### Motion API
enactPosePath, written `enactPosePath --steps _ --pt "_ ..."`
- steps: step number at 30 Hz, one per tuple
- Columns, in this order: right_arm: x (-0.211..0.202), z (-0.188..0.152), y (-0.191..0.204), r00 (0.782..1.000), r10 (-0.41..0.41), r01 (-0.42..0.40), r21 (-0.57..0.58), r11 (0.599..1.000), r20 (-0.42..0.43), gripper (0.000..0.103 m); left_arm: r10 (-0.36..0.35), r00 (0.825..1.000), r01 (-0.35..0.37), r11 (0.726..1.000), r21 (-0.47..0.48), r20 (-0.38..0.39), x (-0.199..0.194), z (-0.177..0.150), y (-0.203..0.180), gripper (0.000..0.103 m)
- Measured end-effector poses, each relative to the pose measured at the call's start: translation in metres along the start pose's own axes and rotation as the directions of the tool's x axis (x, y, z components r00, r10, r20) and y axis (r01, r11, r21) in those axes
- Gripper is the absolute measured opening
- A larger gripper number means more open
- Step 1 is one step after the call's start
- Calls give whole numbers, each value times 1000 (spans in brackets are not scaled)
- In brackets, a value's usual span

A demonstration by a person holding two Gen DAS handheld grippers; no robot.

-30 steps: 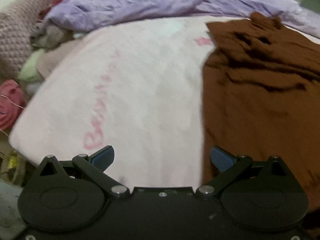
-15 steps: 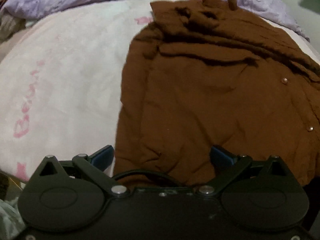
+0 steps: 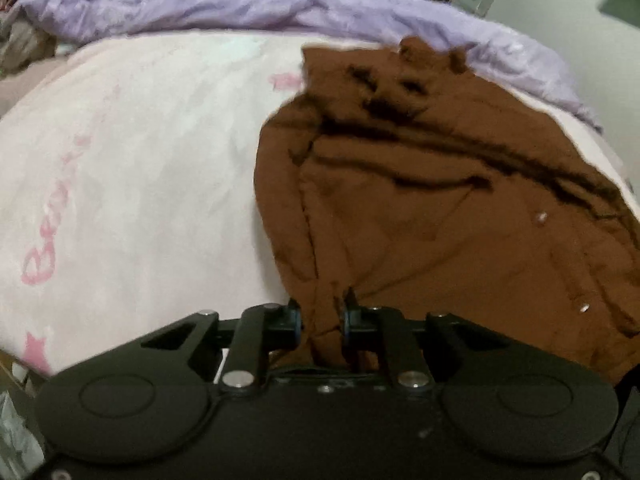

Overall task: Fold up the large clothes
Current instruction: 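Grasp the jacket edge with the left tool while the right tool grasps it too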

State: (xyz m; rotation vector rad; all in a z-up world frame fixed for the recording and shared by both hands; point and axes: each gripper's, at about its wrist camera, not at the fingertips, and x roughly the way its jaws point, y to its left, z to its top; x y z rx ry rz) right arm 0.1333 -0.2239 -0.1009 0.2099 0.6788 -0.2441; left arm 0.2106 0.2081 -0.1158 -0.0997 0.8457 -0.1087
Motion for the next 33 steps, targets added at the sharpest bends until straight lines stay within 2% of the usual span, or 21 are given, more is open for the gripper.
enactPosePath --steps 2,4,7,11,15,18,21,25,28,30,32,33 --pt "-12 15 1 997 28 -29 23 999 69 17 -10 998 9 1000 27 65 -17 17 -6 14" --pt "-19 40 4 988 74 -80 39 996 139 17 -53 990 47 998 45 132 -30 40 -12 14" --pt "-13 83 20 972 94 -93 -14 996 214 17 -65 974 46 995 92 219 -35 81 -26 14" --pt "9 149 28 940 99 -122 50 991 327 17 -66 956 36 994 107 287 -16 143 -33 14" --pt "48 203 37 929 105 -123 27 992 354 17 -45 947 17 996 91 317 18 202 -29 14" --pt "91 223 42 940 89 -108 41 993 330 17 -41 955 25 998 58 295 53 230 -19 14" --pt "136 228 48 955 64 -81 48 996 291 17 -18 968 8 999 39 252 99 250 -12 14" --pt "192 215 54 981 38 -53 75 996 188 17 3 988 -6 1000 23 153 163 258 -4 14" --pt "227 191 55 994 23 -33 91 995 107 17 6 995 -8 1000 17 95 202 251 -1 18" --pt "237 181 53 994 24 -36 106 994 106 20 -1 995 1 1000 0 100 211 252 1 22" --pt "227 183 49 990 55 -69 108 992 133 25 -39 995 42 998 -36 90 205 256 8 28" --pt "222 188 45 986 80 -97 110 989 145 36 -64 994 69 996 -58 85 201 261 12 31"
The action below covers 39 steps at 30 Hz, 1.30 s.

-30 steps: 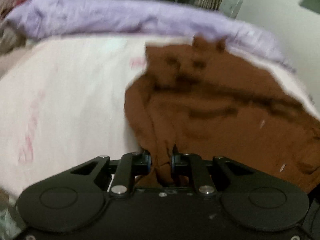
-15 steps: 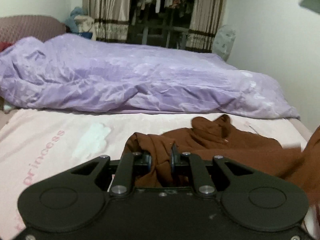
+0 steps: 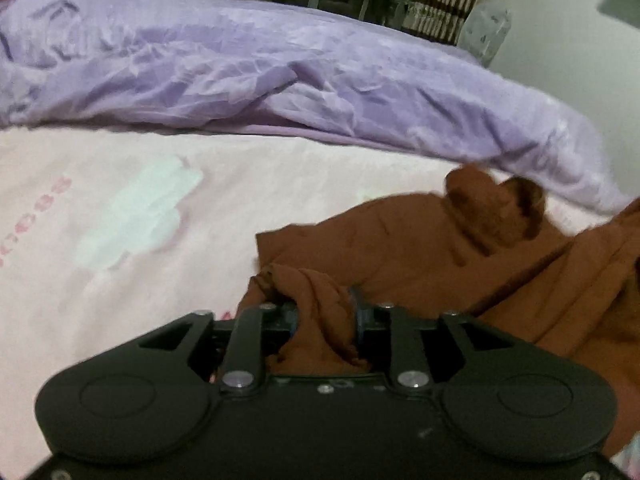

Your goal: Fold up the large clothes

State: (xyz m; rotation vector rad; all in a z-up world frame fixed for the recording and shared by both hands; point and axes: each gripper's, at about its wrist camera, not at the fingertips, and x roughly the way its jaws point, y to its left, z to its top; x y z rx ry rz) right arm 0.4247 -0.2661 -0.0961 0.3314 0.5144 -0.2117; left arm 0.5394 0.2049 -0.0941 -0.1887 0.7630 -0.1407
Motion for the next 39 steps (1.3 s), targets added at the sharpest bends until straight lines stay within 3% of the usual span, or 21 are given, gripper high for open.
enactPosePath --steps 1,3,4,6,7,9,12,14,19,26,30,32,33,34,35,36,37,39 --pt "-5 7 -5 1000 25 -25 18 1000 9 41 -30 1000 31 999 -35 4 -8 5 3 36" --pt "-19 19 -16 997 73 -75 82 994 28 61 -91 995 93 991 -95 31 -24 17 11 55" --pt "-22 26 -22 995 92 -96 125 988 38 65 -117 992 121 987 -106 47 -35 22 13 67" --pt "-30 38 -37 990 136 -141 209 968 39 70 -85 991 96 990 -100 108 -56 31 11 90" --pt "-30 43 -43 986 160 -165 243 956 42 71 -24 987 38 996 -87 157 -68 35 10 103" --pt "-35 50 -55 984 168 -180 308 934 65 79 60 975 -44 996 -79 215 -85 42 10 103" --pt "-53 53 -67 987 59 -106 336 936 147 94 38 979 -19 995 -95 201 -96 42 17 103" --pt "-59 54 -74 987 26 -83 356 931 160 94 31 984 -15 996 -89 175 -95 36 17 103" --pt "-66 39 -85 994 73 -99 352 931 87 95 36 997 -32 998 -62 67 -81 -1 11 103" --pt "-83 -18 -57 995 73 -64 116 991 -70 96 41 996 -43 999 -26 -76 -69 -69 5 103" --pt "-77 -44 -28 995 -69 62 -92 994 -71 103 -8 996 -5 990 -143 -94 -64 -91 18 103" --pt "-61 -51 -21 993 -75 59 -169 984 -91 103 -20 996 9 991 -136 -84 -60 -93 19 103" --pt "-57 -50 -26 994 -40 29 -98 995 -105 100 -27 998 19 991 -129 -62 -60 -95 20 98" --pt "-57 -47 -33 992 22 -23 -13 1000 -125 84 -29 999 25 990 -141 -23 -62 -96 19 62" --pt "-59 -42 -39 988 69 -61 59 996 -136 49 -35 999 36 986 -164 7 -68 -99 20 38" --pt "-66 -36 -41 989 64 -53 83 995 -133 30 -25 999 29 984 -175 22 -74 -97 19 32" --pt "-75 -31 -42 991 67 -57 85 995 -119 24 -8 999 15 985 -172 40 -85 -93 17 14" --pt "-108 -20 -40 995 92 -88 74 993 -47 18 -8 997 22 986 -168 82 -111 -86 16 13"
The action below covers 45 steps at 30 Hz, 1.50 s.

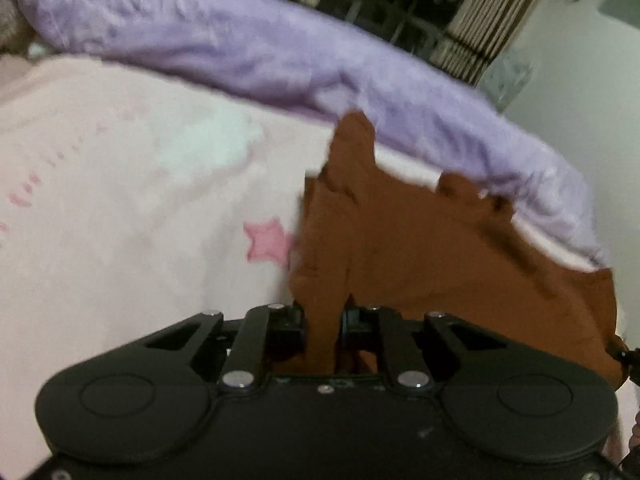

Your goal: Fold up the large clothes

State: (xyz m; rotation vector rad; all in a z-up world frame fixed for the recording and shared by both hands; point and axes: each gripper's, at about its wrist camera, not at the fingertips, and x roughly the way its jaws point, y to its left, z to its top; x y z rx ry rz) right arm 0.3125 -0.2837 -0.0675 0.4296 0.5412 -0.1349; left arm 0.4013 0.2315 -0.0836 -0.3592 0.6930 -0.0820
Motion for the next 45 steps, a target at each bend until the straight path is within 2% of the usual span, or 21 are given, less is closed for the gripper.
enactPosePath --steps 4,9,12,16,17,18,20,21,22,24,25,29,34,36,38,40,41,42,43,44,45 --pt "-69 9 3 992 77 -79 15 997 105 16 24 998 -27 999 47 57 -53 10 -16 12" --pt "-124 2 -10 984 80 -92 66 994 158 15 25 993 -28 999 26 114 -118 -7 -16 13" --pt "-136 -22 -18 987 92 -104 88 991 134 15 33 998 -30 998 -61 59 -136 -29 4 13" --pt "-89 -59 -22 1000 -9 9 36 999 0 15 108 989 -120 984 -134 -98 -107 -84 39 18" --pt "-70 -68 -24 998 -42 43 20 999 -44 18 124 984 -143 979 -149 -129 -93 -98 47 26" --pt "-53 -76 -26 996 -66 66 3 998 -61 22 121 985 -139 978 -155 -120 -85 -107 53 29" --pt "-45 -84 -25 996 -90 90 12 996 -6 29 144 987 -153 977 -151 -69 -86 -109 51 40" --pt "-45 -82 -21 995 -98 98 -10 995 2 38 179 982 -184 975 -123 -56 -87 -105 44 45" --pt "-46 -78 -16 993 -119 119 -43 992 10 42 220 975 -222 972 -77 -31 -90 -101 38 55" --pt "-48 -70 -9 981 -192 196 -109 975 41 75 284 959 -284 959 1 4 -97 -94 29 62" --pt "-50 -65 -6 973 -226 232 -135 963 58 81 296 955 -296 955 14 14 -100 -89 27 63" --pt "-49 -39 -6 976 -200 211 -130 969 89 86 223 972 -225 974 19 79 -104 -63 21 74" --pt "-35 -20 -2 987 -127 135 -79 988 97 91 177 981 -188 971 150 82 -65 -33 2 76" --pt "-21 -10 -1 990 -110 117 -75 990 88 96 181 980 -192 967 166 77 -42 -23 2 77" --pt "-7 -8 0 991 -115 122 -106 987 63 96 224 971 -235 959 159 85 -22 -16 3 75" --pt "9 -4 0 994 -106 109 -132 985 32 92 216 974 -226 955 195 72 -6 -13 5 74" --pt "17 -3 0 995 -100 101 -140 985 12 74 216 975 -223 952 211 57 0 -11 6 74" --pt "26 0 -1 995 -95 92 -133 987 -16 48 216 975 -222 950 218 53 3 -9 5 74" --pt "27 -1 -2 997 -66 62 -108 992 -30 34 204 977 -214 951 222 68 6 -8 3 70" --pt "28 1 -5 999 -31 30 -51 998 -30 11 196 974 -216 953 214 112 3 -8 2 22" --pt "23 0 -7 1000 -16 16 -9 1000 -4 11 202 970 -226 955 193 139 2 -6 2 6"
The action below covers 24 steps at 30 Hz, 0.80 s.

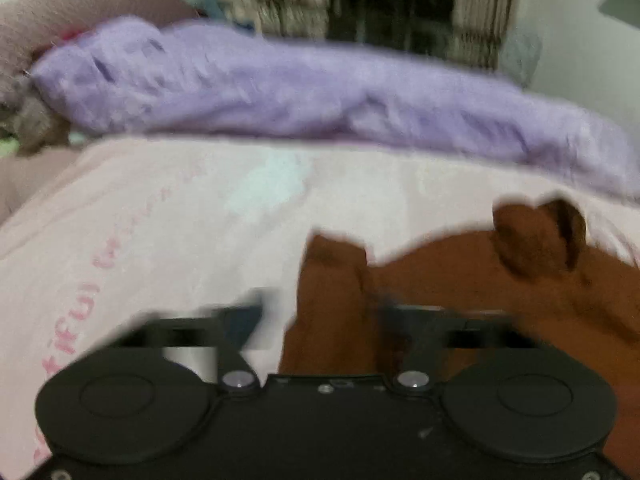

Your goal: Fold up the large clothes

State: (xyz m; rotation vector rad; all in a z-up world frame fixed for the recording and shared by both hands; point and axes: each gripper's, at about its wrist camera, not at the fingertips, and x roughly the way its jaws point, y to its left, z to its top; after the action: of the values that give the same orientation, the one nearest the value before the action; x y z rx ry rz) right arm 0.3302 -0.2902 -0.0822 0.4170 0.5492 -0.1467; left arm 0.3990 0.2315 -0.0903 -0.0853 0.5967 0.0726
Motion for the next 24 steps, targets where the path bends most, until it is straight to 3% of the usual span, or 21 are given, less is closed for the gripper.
enactPosePath --steps 3,6,7,9,12,13,15,16,17,18,19,20,22,24 --pt "-21 3 6 991 4 -9 36 999 134 10 8 997 -3 998 -64 77 -11 3 5 8" --pt "-38 2 21 964 6 -8 8 1000 267 10 57 977 -51 998 -33 206 -37 5 -2 9" --pt "-37 0 25 961 -2 6 -13 1000 277 10 72 974 -68 997 -28 213 -40 4 -2 10" --pt "-15 -5 29 971 -24 36 -44 998 238 10 76 983 -66 996 -63 169 -26 -1 6 10" --pt "43 -25 17 994 -90 92 -25 995 68 11 89 996 -86 992 -90 32 20 -25 12 12" --pt "57 -29 11 996 -94 94 6 996 5 12 88 996 -87 992 -92 2 31 -35 14 15" --pt "48 -20 2 997 -71 69 67 995 17 17 114 993 -114 989 -96 -13 40 -39 13 23" --pt "45 -18 -1 996 -81 80 72 994 21 25 129 992 -129 987 -98 -7 39 -35 15 36" --pt "48 -19 -3 996 -93 92 72 993 5 47 149 989 -148 984 -95 2 39 -32 16 52" --pt "52 -20 -6 995 -93 94 89 992 -20 62 171 985 -171 981 -94 -5 40 -29 18 61" --pt "51 -18 -10 996 -83 85 114 990 -25 62 182 983 -184 978 -94 -28 39 -23 20 70" --pt "46 -14 -13 997 -80 82 139 987 -20 64 188 981 -192 977 -90 -51 34 -18 23 70" --pt "23 -5 -14 991 -133 124 195 973 34 75 193 981 -190 976 -107 18 2 -6 24 74" --pt "-13 -3 -6 963 -215 178 213 961 165 76 210 969 -190 971 -148 131 -36 9 27 91"
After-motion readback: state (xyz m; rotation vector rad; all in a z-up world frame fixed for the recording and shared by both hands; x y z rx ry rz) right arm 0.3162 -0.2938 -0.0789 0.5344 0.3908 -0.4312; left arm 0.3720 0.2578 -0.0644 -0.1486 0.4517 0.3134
